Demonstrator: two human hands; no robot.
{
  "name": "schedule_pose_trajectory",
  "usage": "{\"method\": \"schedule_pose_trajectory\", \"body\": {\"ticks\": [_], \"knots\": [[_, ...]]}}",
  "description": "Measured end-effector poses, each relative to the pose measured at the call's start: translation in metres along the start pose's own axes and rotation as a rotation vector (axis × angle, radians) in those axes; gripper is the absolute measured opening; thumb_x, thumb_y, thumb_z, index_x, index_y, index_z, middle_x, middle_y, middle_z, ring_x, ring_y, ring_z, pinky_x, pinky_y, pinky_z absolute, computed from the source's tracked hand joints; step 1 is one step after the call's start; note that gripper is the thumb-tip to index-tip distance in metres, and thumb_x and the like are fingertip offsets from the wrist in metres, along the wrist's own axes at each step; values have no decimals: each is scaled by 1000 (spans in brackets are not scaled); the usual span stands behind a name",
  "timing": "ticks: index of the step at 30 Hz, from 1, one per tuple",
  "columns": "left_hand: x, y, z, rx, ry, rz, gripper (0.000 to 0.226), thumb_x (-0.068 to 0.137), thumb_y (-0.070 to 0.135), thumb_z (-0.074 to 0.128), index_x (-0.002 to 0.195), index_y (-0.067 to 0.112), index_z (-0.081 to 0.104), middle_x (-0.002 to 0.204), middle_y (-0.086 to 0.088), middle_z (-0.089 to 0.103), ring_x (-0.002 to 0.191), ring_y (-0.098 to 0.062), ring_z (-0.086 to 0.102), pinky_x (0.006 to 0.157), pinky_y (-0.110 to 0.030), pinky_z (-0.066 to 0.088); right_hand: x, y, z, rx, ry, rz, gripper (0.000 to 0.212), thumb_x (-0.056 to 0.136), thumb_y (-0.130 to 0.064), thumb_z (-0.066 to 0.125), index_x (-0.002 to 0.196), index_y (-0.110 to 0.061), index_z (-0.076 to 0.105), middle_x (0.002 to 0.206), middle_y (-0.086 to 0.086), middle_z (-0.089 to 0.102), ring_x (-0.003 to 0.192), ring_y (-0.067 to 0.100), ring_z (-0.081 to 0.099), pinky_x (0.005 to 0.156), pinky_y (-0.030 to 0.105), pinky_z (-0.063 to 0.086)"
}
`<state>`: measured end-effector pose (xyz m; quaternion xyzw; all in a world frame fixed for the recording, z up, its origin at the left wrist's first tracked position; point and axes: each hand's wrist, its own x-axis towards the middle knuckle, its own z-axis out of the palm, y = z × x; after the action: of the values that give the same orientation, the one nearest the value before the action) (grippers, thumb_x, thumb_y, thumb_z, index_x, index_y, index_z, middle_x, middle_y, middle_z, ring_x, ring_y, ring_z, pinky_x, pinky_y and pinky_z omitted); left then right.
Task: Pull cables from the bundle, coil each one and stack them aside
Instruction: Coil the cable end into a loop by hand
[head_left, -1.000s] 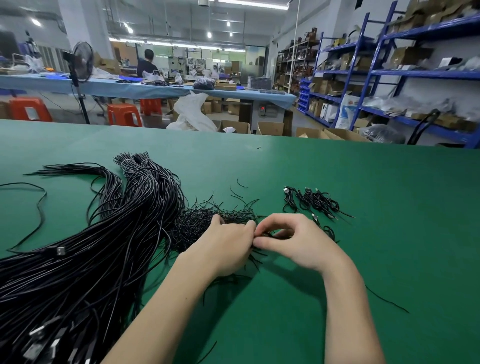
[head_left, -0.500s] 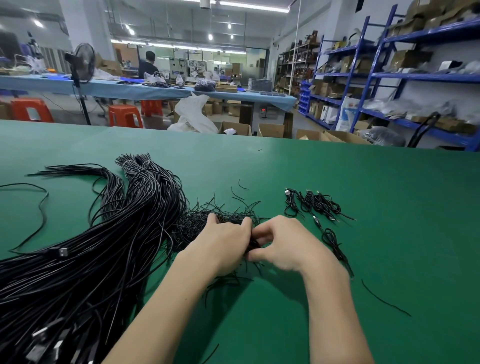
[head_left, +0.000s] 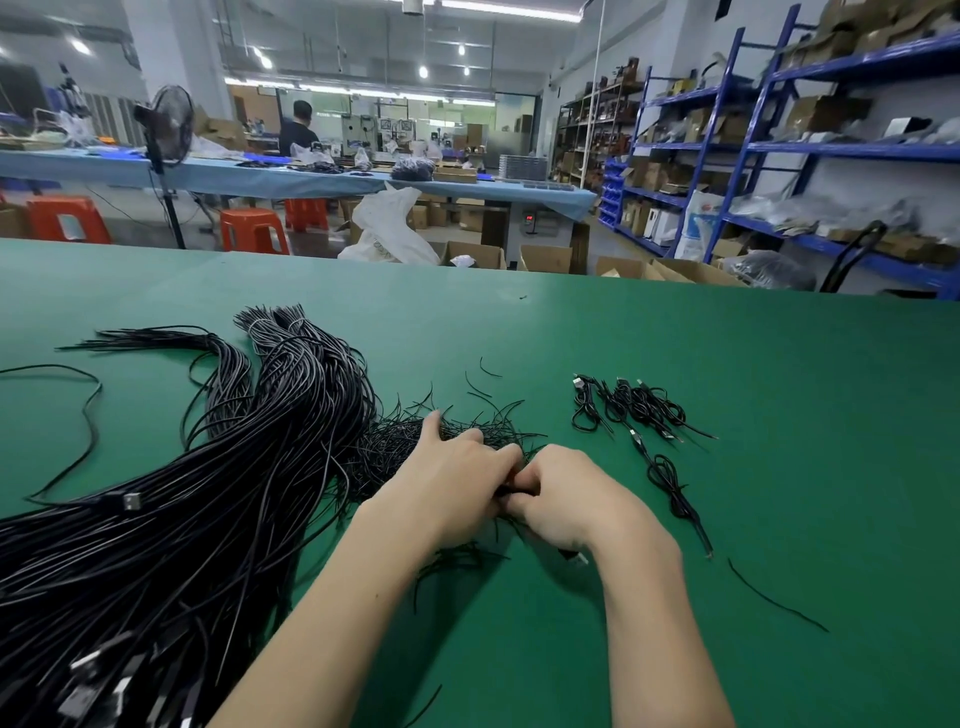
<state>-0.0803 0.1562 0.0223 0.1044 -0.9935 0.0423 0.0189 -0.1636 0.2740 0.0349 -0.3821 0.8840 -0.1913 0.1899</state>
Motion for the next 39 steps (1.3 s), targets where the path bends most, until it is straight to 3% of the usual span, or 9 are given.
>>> {"method": "schedule_pose_trajectory", "body": {"ticks": [6,8,11,17,24,29,32,36,39], "knots": [[-1,-9,-3,-83,145,-57,61,92,43,59,146,33,31,145,7,41,141,-18,31,121,-62,10,6,8,6,111,47,-18,30,100,-21,54,73,-13,61,66,2,58,57,20,50,54,28,40],[-3,-15,-7,-211,301,-160,82,87,53,65,153,26,22,152,3,33,143,-18,29,122,-55,19,10,15,10,406,81,-14,30,102,-18,55,73,-13,65,63,0,58,56,14,56,61,28,49],[-3,-23,-19,-584,463,-405,61,92,61,57,132,15,49,131,-1,55,122,-19,53,108,-44,43,13,23,9,1069,60,4,20,102,-8,57,94,0,73,68,0,58,56,8,54,61,23,54],[-4,-7,-15,-1497,22,-200,47,102,50,46,119,9,64,99,3,69,86,-7,66,86,-25,56,10,9,14,1537,-165,-63,12,96,-4,60,95,2,69,74,7,63,57,10,53,58,25,55],[1,1,-3,-1497,128,-153,31,106,36,48,106,11,67,76,5,61,62,-7,52,59,-21,48,13,10,15,1397,-151,-83,14,101,-6,56,99,-1,69,79,7,70,64,13,64,64,31,60],[4,2,1,-1431,172,-139,19,107,20,47,95,15,62,80,8,61,70,-3,55,61,-15,44,12,9,14,1031,-78,-42,25,103,-14,53,104,3,71,91,13,76,83,22,74,70,27,59],[5,5,2,-1460,181,-134,24,108,18,42,89,16,57,85,6,65,80,-8,59,75,-23,50,13,9,11,691,1,0,45,98,-33,55,95,10,65,104,29,72,100,47,66,90,46,57],[7,6,3,-1420,235,-210,25,109,21,37,90,15,51,85,2,66,85,-12,62,87,-31,50,2,14,-1,426,-66,17,47,85,-52,67,75,-6,70,78,11,73,68,21,54,74,33,42],[7,5,2,-1474,195,-168,23,110,18,32,92,14,46,76,2,53,73,-15,55,74,-30,49,-1,24,-12,519,162,-20,26,90,-36,68,77,-15,77,75,-3,75,68,13,59,71,29,45]]}}
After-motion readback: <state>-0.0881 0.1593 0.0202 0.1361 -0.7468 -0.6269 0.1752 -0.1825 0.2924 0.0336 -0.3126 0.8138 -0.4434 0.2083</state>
